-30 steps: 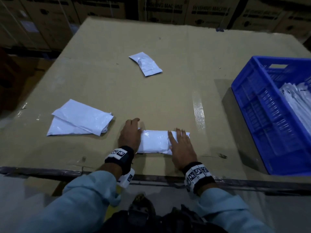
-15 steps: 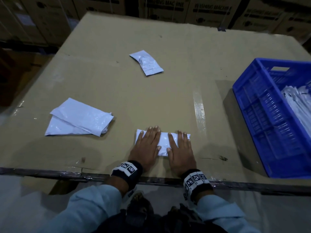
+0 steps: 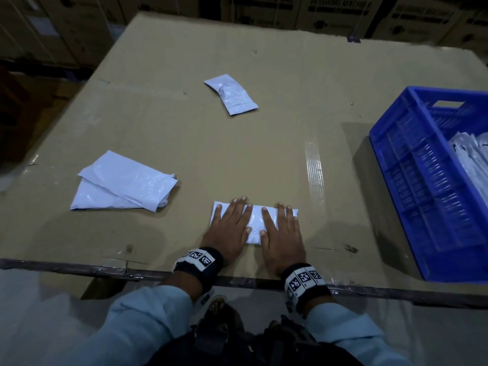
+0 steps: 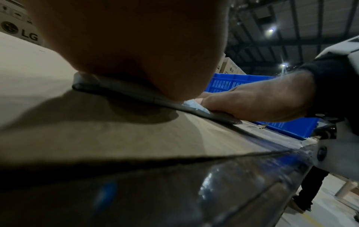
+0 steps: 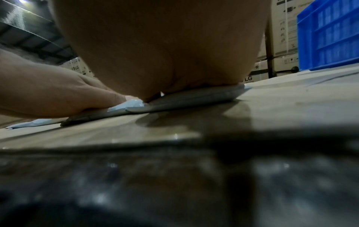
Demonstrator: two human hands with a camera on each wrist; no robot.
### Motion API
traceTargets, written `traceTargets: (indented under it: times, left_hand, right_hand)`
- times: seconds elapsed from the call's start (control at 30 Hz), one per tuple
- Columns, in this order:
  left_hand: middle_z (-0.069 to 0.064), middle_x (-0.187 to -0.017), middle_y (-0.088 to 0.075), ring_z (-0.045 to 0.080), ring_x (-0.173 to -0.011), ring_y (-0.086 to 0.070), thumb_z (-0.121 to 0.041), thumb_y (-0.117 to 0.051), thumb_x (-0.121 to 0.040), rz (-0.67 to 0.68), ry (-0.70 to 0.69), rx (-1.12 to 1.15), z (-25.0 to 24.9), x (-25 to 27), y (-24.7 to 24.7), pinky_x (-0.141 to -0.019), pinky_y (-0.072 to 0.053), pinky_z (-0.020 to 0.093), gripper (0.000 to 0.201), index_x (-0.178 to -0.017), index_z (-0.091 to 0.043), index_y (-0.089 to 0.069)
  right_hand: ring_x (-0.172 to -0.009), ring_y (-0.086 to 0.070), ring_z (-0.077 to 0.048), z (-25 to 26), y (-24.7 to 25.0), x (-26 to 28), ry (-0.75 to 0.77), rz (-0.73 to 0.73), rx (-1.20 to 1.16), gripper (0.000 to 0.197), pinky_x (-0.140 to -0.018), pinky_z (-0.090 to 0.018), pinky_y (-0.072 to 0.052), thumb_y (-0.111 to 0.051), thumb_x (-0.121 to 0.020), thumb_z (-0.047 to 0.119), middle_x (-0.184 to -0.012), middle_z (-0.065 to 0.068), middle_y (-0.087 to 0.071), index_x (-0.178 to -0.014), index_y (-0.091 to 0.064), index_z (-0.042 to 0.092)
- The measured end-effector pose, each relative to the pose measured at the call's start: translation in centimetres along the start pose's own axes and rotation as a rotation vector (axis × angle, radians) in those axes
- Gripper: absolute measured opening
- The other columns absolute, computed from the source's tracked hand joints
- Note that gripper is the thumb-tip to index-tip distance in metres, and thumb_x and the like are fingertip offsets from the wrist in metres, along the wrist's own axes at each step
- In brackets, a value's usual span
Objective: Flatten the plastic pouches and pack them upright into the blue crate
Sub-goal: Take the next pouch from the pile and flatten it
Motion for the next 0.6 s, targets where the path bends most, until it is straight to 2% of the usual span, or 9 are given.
traceTargets:
  times: [0.17,0.37,0.6]
  left_hand:
    - [0.011,-0.168,-0.023,0.029,-0.153,-0.028,-0.039,-0.019,-0.103,-0.004,-0.002,0.003,0.02,-0.09,-0.06,-0.12,-0.026,0.06,0.064,-0.159,-0.011,-0.03]
    - [0.009,-0.17,-0.016,0.028,-0.155,-0.02,-0.04,-0.017,-0.103,-0.013,0.0,-0.01,0.02,0.01,-0.24,-0.122,-0.018,0.06,0.065,-0.161,-0.012,-0.024]
    - [0.009,-0.171,-0.011,0.027,-0.156,-0.017,-0.042,-0.016,-0.104,-0.028,0.0,-0.024,0.15,0.15,-0.36,-0.123,-0.016,0.059,0.065,-0.162,-0.014,-0.02]
  right_hand:
    - [-0.155,-0.009,-0.035,-0.04,-0.25,-0.07,-0.003,0.02,-0.003,0.064,-0.126,-0.05,-0.013,-0.03,-0.103,0.039,-0.169,-0.016,-0.01,-0.163,-0.014,0.026]
    - [-0.156,-0.008,-0.034,-0.08,-0.28,0.1,-0.006,0.017,-0.034,0.064,-0.125,-0.052,-0.014,-0.029,-0.102,0.039,-0.169,-0.015,-0.008,-0.163,-0.015,0.026]
    - [-0.154,-0.013,-0.034,-0.4,-0.22,0.12,-0.006,0.012,-0.049,0.063,-0.124,-0.052,-0.016,-0.026,-0.102,0.042,-0.168,-0.014,-0.011,-0.163,-0.015,0.028]
Point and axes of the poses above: each hand's wrist, its own x-axis away from the middle knuckle, its own y-axis out of the back of the hand, z = x × y, the point moved 8 cm from there along -x, towards the middle knuckle
